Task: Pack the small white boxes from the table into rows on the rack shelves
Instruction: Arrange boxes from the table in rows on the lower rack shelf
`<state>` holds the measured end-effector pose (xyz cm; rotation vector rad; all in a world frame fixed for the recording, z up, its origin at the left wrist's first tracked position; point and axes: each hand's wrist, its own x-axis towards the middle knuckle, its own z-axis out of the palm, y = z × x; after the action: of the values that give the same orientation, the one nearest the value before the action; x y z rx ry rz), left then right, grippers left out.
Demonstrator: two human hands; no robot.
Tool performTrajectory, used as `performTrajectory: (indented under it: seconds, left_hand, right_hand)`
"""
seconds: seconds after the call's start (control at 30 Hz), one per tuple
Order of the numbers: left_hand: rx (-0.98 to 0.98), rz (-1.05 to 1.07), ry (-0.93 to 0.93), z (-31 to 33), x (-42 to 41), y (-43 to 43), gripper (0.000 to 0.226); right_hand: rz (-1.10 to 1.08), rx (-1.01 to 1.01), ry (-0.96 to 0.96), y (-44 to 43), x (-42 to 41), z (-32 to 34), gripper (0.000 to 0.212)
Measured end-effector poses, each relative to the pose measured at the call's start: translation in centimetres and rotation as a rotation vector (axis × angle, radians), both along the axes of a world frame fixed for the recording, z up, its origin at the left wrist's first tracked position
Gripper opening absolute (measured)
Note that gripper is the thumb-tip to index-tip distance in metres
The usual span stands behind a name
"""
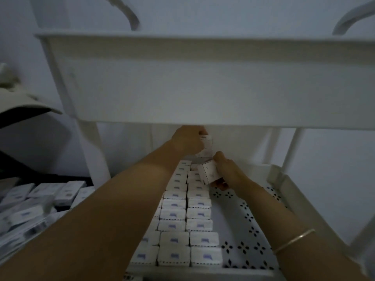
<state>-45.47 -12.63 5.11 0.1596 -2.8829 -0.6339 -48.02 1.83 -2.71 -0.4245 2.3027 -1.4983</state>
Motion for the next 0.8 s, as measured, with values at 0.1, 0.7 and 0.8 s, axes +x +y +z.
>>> performTrajectory:
  seconds: [0.1,0.7,0.8]
  left_hand:
    - [-0.067,-0.064,-0.03,0.0,-0.3,-0.2,0.041]
    - [-0.216,-0.116,-0.313,-1.4,-1.3,-0.2,0.036]
    - [-0.238,-0.107,-0.325,-1.6,-1.2,-0.1,0.029]
  right_hand:
    - [0.014,-0.045,-0.053,0.4,-0.1,-0.4,0.054]
    - [0.036,-0.226,0.211,1.8,0.3,-0.2,0.026]
    - [-0.03,-0.222,0.272,2.0,0.3,0.0,0.03]
